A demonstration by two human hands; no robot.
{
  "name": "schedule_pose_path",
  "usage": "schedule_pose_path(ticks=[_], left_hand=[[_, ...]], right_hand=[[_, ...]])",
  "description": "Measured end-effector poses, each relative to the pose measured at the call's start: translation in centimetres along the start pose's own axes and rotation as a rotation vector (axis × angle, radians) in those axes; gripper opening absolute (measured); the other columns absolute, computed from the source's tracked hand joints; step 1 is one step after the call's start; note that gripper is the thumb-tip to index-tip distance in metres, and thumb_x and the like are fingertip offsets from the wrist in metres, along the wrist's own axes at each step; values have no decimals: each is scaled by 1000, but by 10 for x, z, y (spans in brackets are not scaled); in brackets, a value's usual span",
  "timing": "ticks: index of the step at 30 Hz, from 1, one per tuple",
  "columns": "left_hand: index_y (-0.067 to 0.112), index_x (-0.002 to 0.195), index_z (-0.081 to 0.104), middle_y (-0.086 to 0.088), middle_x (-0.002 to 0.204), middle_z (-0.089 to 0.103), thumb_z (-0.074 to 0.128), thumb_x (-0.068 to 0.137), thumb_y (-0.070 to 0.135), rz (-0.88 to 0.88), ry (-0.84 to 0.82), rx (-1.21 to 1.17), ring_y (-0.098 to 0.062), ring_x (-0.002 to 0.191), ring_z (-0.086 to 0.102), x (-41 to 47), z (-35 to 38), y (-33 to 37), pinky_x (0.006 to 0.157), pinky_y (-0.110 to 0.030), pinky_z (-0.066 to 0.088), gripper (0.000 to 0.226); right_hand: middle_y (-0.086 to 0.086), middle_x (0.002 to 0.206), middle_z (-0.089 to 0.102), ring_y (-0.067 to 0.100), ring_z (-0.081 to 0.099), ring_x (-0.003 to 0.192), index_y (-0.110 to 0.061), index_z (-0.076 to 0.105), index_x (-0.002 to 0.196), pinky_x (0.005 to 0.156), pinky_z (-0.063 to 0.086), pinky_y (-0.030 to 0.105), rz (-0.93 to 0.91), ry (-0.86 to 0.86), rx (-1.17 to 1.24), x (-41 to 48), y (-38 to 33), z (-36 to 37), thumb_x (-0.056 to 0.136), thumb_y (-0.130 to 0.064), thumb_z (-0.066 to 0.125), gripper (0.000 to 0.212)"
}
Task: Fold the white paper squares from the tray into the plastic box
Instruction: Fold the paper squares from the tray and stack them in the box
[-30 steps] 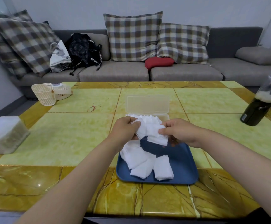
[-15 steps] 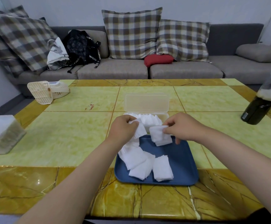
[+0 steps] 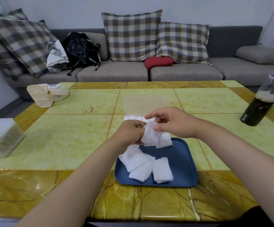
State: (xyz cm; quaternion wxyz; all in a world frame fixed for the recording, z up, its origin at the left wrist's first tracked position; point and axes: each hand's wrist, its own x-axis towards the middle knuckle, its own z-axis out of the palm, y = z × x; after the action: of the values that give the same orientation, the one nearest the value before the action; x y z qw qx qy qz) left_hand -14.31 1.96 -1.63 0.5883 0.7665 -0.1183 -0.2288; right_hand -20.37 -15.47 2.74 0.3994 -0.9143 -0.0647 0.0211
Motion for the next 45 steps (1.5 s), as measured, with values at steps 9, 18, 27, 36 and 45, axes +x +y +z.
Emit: schedule_pose_path(ticks=[9,18,27,36,45], left_hand=[[0,98,76,-18,90,77,71,91,18,-50,-98,-43,-19,71,72,-1,-3,0,64,-26,59,20],[0,108,71,-21,97,75,57,99,35,-82,-157,-87,-23,77,73,0,-4,2,69,-30,60,39],[12,115,66,-14,105,74,74,81,2,-49,44,78,-22,87,71,5,-13,-5,70,-25,59,36],[6,109,70,-8,103,75,66,90,5,-87,10,-192,-14,81,70,5,-20,-4,63,-19,56,20],[9,110,69,-10,113,72,67,89,10,-73,28,-86,-16,89,67,8,-14,-7,68,-21,56,21]], right_hand=[[-11,89,70,2,63,83,-27,59,138,82,50,20,-3,29,-237,3,-10,-1,86,-18,79,57],[-14,90,66,0,58,81,-28,61,137,71,41,14,-12,49,-364,10,-2,9,86,-18,77,54],[-7,103,72,14,65,96,-21,76,103,78,51,27,67,71,-520,10,34,17,94,-25,64,15],[-8,110,66,18,62,100,-31,61,132,76,49,32,76,-108,-826,14,50,29,90,-17,63,45],[-1,97,68,22,65,85,-23,69,104,58,40,27,184,-63,-999,16,41,31,83,-30,68,22]])
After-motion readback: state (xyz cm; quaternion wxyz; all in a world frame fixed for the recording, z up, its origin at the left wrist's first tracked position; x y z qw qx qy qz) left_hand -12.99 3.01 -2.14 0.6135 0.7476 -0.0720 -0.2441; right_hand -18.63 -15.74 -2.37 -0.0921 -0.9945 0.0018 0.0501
